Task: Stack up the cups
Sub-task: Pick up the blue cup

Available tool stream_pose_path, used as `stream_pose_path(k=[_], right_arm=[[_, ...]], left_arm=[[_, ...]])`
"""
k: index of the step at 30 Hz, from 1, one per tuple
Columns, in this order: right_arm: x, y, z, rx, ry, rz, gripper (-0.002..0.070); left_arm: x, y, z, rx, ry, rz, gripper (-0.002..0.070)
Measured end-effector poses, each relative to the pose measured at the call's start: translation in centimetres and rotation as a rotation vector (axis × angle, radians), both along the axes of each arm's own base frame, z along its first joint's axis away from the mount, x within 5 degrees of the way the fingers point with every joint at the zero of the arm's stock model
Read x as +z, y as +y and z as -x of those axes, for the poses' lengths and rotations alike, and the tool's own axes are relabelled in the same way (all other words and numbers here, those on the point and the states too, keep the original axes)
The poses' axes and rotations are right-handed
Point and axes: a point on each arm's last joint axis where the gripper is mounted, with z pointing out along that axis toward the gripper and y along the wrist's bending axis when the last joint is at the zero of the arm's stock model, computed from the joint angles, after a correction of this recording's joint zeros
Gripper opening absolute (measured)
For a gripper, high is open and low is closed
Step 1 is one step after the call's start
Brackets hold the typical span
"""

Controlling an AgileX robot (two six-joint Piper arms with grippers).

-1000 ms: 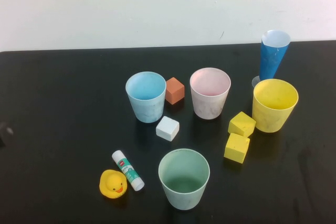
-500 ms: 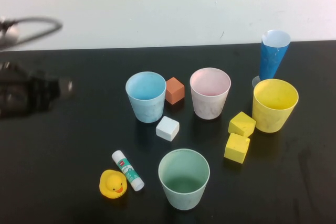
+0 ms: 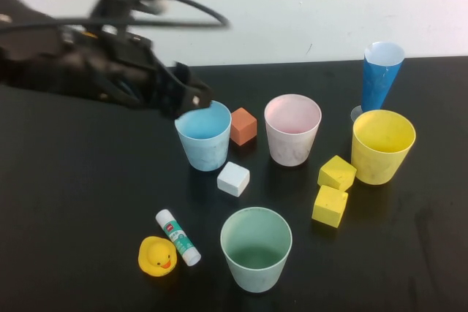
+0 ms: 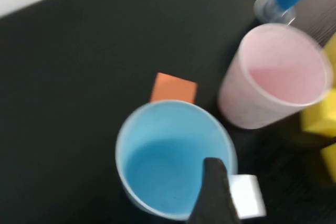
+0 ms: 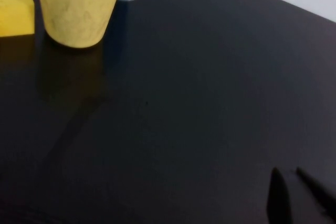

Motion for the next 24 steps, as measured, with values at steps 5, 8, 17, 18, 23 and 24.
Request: stream_pose_path(k=[5,8,17,18,23,24], right_arm=[[0.0,0.0,0.0,0.000,0.000,-0.002,-0.0003],[0.0,0.0,0.0,0.000,0.000,-0.002,-0.0003],[0.0,0.0,0.0,0.000,0.000,-0.003,-0.0003],[0.0,0.0,0.0,0.000,0.000,-0.003,-0.0003],[0.0,0.0,0.0,0.000,0.000,-0.003,-0.0003],[0.0,0.0,0.0,0.000,0.000,-0.003,-0.0003]], left_arm=[[-2.5,-0.8,-2.2,0.022,-0.022,-0.079,0.0481],[-4.1,-0.8,-3.5,0.063,-0.005,-0.091,0.0483],[-7.5,-1.1,-5.3,0.116,0.056,-0.102,0.0460],[-7.9,-1.1,-5.4,0.116,0.068,-0.105,0.0440],[-8.8,-1.2,-5.5,0.102,0.105,-0.119,0.0174],[-8.8,-1.2,-5.5,0.096,0.108,-0.124,0.0113]])
